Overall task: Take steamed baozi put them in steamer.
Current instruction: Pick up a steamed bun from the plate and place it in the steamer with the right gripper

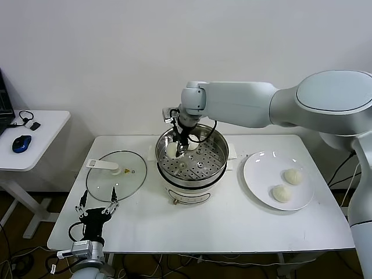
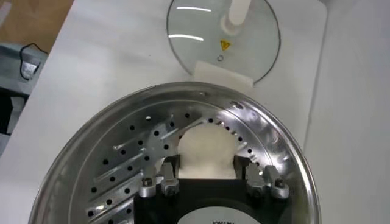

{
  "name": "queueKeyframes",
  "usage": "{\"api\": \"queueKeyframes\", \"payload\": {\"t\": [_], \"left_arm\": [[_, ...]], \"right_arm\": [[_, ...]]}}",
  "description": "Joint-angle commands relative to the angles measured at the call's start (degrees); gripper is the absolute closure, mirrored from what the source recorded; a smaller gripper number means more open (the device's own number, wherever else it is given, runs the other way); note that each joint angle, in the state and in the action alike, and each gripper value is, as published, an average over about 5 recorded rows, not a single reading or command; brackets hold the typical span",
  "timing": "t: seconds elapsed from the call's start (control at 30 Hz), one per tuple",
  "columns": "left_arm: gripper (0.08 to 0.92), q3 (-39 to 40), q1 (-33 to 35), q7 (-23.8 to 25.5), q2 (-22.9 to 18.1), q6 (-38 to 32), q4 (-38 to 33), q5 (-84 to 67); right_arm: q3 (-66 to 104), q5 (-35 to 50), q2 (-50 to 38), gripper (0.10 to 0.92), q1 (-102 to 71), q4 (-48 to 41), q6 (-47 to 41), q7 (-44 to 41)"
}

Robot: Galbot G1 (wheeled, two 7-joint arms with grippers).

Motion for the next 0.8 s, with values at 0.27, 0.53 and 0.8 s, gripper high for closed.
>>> {"api": "queueKeyframes", "payload": {"t": [0.27, 0.53, 0.8], "left_arm": [[0.177, -0.6, 0.1, 0.1, -1.2, -0.2, -0.1, -0.2], [0.177, -1.2, 0.5, 0.1, -1.3, -0.3, -0.8, 0.0], [0.177, -1.2, 1.1, 0.3, -1.6, 0.3, -2.3, 0.3]], "right_arm": [[1.0, -0.3, 1.9, 0.311, -3.3, -3.2, -0.9, 1.6], [2.0, 0.8, 0.0, 0.205, -0.7, -0.9, -0.9, 0.8], [-5.1, 2.6, -7.2, 0.203, 10.0, 6.1, 2.0, -5.6]]}}
